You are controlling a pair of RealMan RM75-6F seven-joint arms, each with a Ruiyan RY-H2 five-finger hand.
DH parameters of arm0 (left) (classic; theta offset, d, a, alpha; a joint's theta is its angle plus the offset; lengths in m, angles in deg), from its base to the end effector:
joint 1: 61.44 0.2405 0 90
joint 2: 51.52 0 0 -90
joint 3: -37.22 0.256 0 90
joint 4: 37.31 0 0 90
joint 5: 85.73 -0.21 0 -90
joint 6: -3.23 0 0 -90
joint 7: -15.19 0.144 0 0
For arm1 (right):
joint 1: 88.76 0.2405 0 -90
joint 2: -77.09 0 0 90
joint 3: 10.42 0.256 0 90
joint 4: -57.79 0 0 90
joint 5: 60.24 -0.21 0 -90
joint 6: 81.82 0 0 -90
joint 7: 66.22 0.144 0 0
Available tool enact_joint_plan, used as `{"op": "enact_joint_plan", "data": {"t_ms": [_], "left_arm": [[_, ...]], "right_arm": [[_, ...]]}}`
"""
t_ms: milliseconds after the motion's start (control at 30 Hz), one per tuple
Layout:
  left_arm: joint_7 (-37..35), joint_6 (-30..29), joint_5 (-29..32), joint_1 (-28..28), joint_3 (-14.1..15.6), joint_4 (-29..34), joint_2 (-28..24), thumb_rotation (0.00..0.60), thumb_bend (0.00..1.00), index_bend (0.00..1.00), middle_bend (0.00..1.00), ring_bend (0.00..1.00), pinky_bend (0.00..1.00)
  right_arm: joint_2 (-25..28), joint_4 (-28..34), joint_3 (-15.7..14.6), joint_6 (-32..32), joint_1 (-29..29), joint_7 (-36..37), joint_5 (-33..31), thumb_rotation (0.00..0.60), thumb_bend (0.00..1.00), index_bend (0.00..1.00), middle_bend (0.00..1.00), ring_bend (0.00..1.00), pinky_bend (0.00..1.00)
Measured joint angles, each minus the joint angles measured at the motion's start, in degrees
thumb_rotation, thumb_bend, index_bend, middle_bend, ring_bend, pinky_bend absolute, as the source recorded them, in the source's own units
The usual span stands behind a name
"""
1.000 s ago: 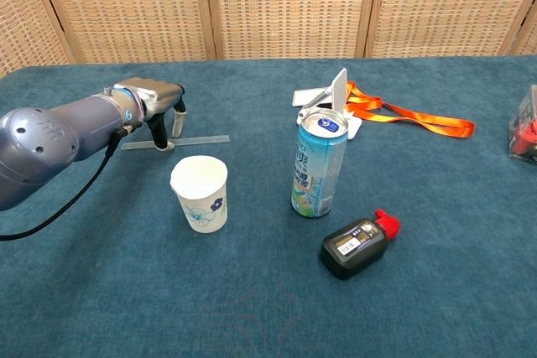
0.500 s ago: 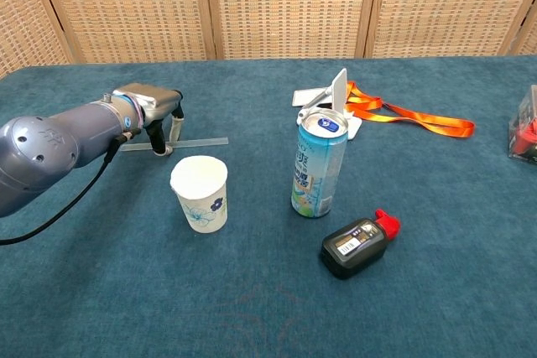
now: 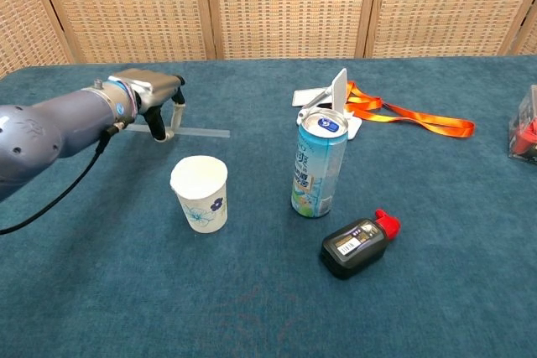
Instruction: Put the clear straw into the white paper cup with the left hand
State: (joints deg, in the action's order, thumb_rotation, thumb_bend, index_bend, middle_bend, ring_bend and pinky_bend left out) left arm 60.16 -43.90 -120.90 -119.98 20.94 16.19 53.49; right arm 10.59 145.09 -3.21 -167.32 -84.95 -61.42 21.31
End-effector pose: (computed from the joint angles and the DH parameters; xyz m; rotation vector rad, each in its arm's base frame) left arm -0.1365 0.4403 -0.0567 -1.7276 -0.7919 -0.5230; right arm -0.3316 -0.1910 0.1713 1.2356 -0.9103 0.9434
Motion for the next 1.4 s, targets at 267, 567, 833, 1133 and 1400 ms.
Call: {"op": "enact_joint_plan", "data": {"t_ms": [267, 567, 833, 1133, 1400], "left_arm": [[-8.9, -5.7, -7.2, 4.0, -0.9, 12.6, -7.5, 0.600, 0.41, 0.59, 0.00, 0.00, 0.00], [-22.8, -11.7, -18.4, 11.3, -0.2, 27.5, -15.8, 0.600, 0.41, 0.60, 0.00, 0.00, 0.00], [-41.4, -14.0, -27.2, 17.6, 1.9, 38.0, -19.5, 0.600, 0.41, 0.61, 0.00, 0.00, 0.00], [-70.5, -12.1, -41.3, 21.1, 5.6, 42.5, -21.7, 0.600, 0.41, 0.61, 0.00, 0.00, 0.00], [-79.2, -11.0, -49.2, 21.9, 9.2, 41.1, -19.5, 0.600, 0.41, 0.62, 0.00, 0.00, 0.00]], "right_arm": [[0.2, 0.7, -0.2, -0.9, -0.2, -0.4, 1.0, 0.600, 0.06, 0.05, 0.00, 0.00, 0.00], [0.2, 2.0, -0.8, -2.1, -0.5, -1.9, 2.7, 0.600, 0.06, 0.05, 0.00, 0.00, 0.00], [0.1, 2.5, -1.3, -2.6, -0.6, -2.8, 3.6, 0.600, 0.06, 0.05, 0.00, 0.00, 0.00], [0.0, 2.7, -1.5, -2.7, -0.6, -3.2, 4.0, 0.600, 0.06, 0.05, 0.00, 0.00, 0.00], [0.1, 2.5, -1.3, -2.8, -0.6, -2.6, 3.8, 0.600, 0.06, 0.05, 0.00, 0.00, 0.00]]}}
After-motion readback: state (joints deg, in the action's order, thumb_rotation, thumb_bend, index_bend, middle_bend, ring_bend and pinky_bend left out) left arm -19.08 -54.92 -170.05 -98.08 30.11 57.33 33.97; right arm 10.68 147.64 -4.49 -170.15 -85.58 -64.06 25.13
